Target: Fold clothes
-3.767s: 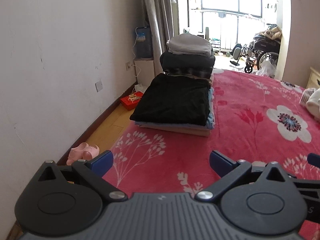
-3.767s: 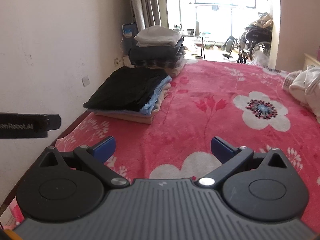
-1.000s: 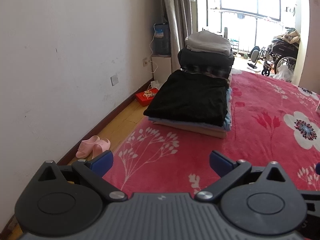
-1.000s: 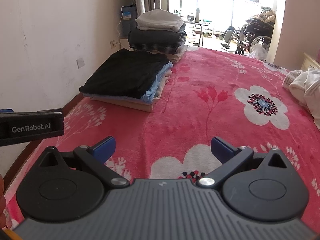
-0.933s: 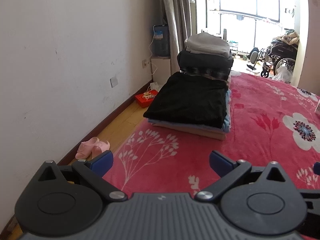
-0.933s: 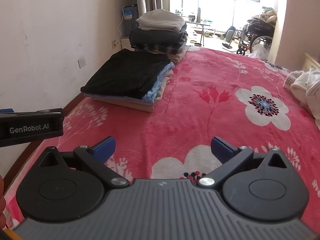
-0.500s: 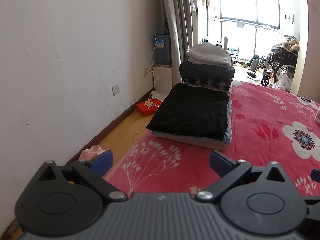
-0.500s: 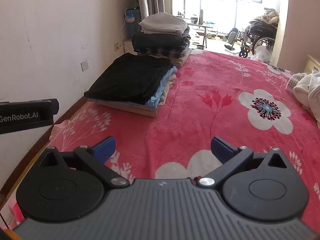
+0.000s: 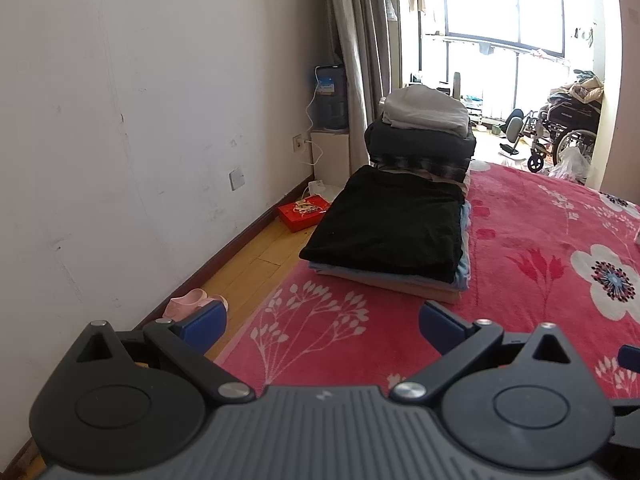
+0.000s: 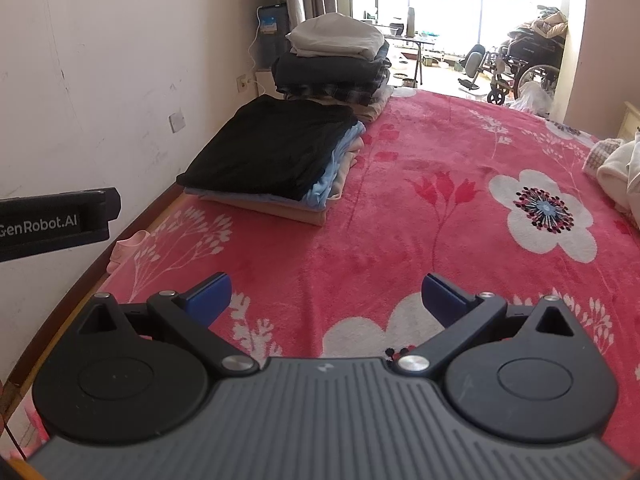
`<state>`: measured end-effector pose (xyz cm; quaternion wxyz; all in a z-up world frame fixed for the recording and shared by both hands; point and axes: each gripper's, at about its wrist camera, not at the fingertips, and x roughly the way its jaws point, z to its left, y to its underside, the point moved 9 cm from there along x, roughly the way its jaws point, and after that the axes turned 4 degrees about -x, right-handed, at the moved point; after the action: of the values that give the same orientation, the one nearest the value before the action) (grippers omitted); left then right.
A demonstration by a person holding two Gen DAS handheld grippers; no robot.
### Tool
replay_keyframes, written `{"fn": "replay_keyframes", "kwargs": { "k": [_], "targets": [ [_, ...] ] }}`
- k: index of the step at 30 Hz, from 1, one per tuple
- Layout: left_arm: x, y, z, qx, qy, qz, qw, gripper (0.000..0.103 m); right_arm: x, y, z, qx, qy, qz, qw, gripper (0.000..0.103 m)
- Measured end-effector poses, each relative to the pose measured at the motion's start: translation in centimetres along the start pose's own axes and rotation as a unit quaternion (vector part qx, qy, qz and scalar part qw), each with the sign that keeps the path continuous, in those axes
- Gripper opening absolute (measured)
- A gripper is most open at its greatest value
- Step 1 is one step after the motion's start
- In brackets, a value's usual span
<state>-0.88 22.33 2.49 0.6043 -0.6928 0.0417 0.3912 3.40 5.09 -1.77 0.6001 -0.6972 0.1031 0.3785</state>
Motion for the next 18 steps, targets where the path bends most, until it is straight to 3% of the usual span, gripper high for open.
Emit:
{"fn": "replay_keyframes", "kwargs": {
  "k": [18],
  "targets": [
    [-0.14, 0.12, 0.12, 0.002, -0.003, 0.002, 1.0, 0.103, -0.12, -0.18, -0.18, -0.004, 0.013, -0.004, 1.0, 0.102]
  ]
}}
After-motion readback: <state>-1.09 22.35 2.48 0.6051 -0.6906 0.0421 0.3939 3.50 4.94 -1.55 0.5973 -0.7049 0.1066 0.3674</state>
